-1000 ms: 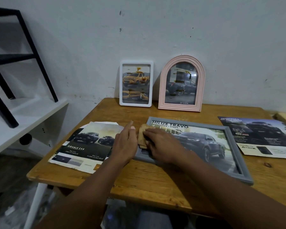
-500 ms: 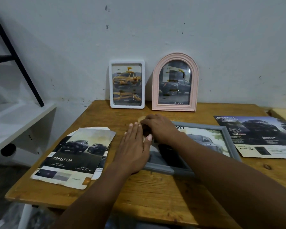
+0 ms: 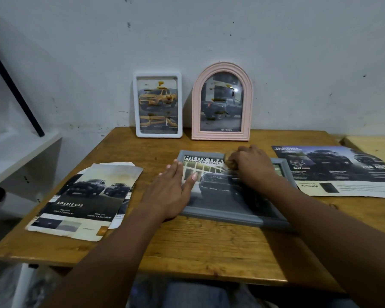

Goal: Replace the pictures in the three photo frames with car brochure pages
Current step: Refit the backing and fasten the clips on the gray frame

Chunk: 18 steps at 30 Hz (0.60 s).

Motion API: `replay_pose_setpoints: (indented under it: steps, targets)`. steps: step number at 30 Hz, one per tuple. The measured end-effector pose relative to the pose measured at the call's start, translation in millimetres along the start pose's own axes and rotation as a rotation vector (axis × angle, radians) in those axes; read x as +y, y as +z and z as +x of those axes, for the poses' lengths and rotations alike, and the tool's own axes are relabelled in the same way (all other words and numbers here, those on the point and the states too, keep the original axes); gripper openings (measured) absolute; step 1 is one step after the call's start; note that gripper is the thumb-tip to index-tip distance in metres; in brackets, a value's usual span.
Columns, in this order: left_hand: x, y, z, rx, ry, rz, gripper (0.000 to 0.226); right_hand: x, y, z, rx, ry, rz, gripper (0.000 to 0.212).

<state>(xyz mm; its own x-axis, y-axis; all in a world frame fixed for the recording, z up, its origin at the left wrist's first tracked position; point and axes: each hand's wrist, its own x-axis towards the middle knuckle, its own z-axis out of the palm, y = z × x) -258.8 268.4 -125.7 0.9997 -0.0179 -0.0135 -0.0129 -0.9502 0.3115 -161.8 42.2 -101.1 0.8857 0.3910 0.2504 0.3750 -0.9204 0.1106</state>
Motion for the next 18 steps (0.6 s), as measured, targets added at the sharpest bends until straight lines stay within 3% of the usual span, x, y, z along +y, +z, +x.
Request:
replay_pose_setpoints:
  steps: [4, 8, 11, 14, 18]
  targets:
    - [3.0, 1.1, -1.3, 0.0, -0.022, 0.004, 0.083, 30.8, -7.6, -20.7, -0.051, 0.139, 0.078, 0.025]
    - [5.0, 0.3, -2.2, -0.002, -0.043, -0.004, 0.082, 62.1, -30.0, -44.9, -0.067, 0.354, 0.745, 0.018]
    - [8.1, -3.9, -3.7, 0.0, -0.047, -0.001, 0.082, 89.9, -56.7, -73.3, 0.046, 0.466, 0.984, 0.023]
    - [18.2, -14.9, -6.6, 0.044, -0.05, -0.001, 0.068, 115.4, -87.0, -102.5, -0.082, 0.422, 0.889, 0.031]
    - [26.0, -25.1, 1.9, 0.092, -0.079, -0.116, 0.055, 124.2, -112.5, -130.9, -0.446, 0.189, 0.429, 0.033]
